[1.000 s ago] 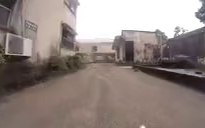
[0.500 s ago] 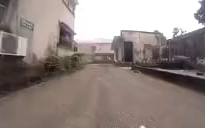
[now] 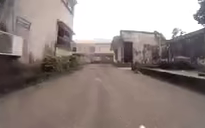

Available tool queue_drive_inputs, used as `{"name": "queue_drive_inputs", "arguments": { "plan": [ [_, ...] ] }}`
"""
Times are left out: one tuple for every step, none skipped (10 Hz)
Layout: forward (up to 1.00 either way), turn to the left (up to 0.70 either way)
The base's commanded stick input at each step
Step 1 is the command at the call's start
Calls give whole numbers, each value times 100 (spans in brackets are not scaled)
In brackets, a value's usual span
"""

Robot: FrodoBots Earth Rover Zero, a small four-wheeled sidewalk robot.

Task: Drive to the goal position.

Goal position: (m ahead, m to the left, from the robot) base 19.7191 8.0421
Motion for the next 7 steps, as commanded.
{"name": "queue_drive_inputs", "arguments": {
  "plan": [
    [30, -53],
    [30, -7],
    [30, 0],
    [30, 0],
    [30, 0],
    [30, 0],
    [30, 0]
  ]
}}
